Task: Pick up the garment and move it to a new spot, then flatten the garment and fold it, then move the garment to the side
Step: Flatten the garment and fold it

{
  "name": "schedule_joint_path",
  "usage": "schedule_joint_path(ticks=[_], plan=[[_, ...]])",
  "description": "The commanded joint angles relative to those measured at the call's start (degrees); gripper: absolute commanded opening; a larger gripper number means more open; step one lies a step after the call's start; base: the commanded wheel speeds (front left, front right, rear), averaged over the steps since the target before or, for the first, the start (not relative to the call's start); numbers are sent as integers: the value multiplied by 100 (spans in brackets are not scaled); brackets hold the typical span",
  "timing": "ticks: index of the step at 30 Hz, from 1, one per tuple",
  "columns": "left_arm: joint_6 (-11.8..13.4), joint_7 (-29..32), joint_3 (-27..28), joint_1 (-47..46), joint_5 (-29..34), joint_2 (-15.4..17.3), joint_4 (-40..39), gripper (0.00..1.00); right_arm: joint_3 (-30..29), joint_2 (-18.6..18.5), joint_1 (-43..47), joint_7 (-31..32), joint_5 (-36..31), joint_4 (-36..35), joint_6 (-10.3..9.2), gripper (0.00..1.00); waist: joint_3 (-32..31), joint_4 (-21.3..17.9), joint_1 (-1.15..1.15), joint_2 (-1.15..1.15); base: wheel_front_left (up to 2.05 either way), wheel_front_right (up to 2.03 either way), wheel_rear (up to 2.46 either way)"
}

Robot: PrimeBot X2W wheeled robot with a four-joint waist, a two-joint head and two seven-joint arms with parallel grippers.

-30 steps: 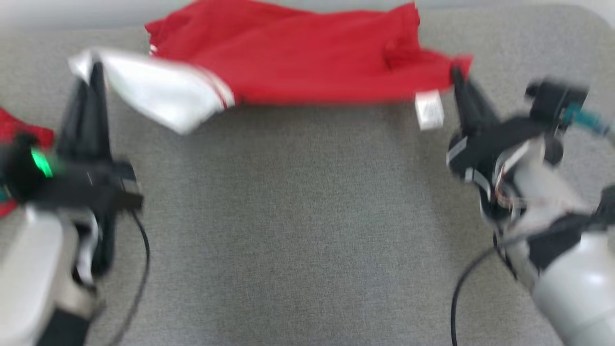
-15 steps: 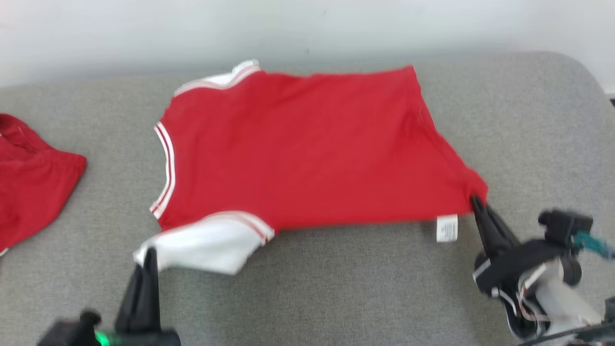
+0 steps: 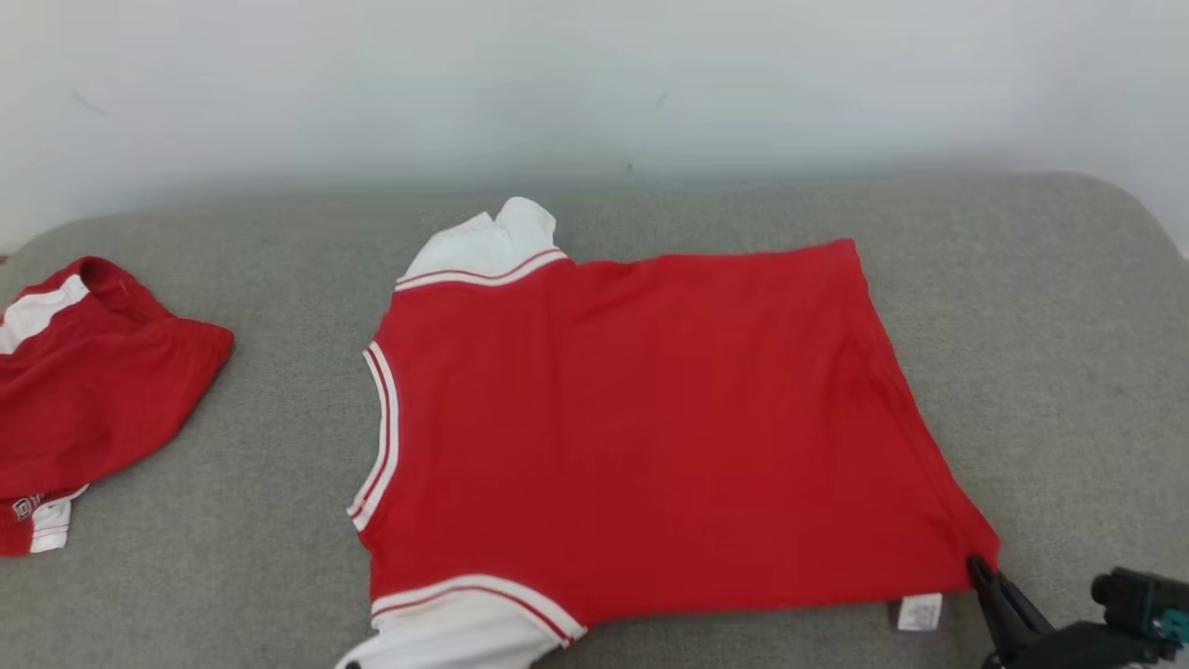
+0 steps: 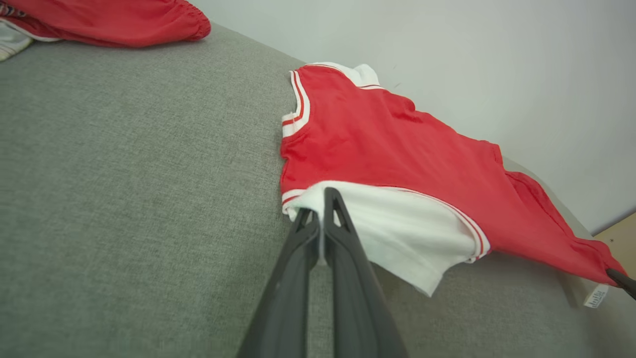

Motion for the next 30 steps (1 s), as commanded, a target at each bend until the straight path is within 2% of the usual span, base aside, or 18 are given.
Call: schedule_joint_path(ticks=[1,8,12,18,24,30], plan=[[-3,-33,30,108,77,12,64,0,-89,-5,114,33,-75,-36,-3,0,-31,35,1,1,0,0,0],[-223,-33,-17,104,285,-87,434,0,-721,382,638,550,-448,-598,-3,0,-8,31,1,1,0,0,0],[-373,-33,145,-141,431,-153,355,0,-1086,619,749,792,-662,-1037,-3,0,28,4,1,1,0,0,0],[-607,-31,199,-583,674,43,303,0,-1379,838,538,1101,-780,-1419,-3,0,66,-68,1,1,0,0,0],[-752,226,153,-1408,847,329,403,0,-1415,978,91,1449,-863,-1411,-3,0,158,-151,1,1,0,0,0],[-882,373,161,-2233,747,374,932,0,-1322,1060,-538,1625,-970,-1079,-2,0,294,-249,1,1,0,0,0]])
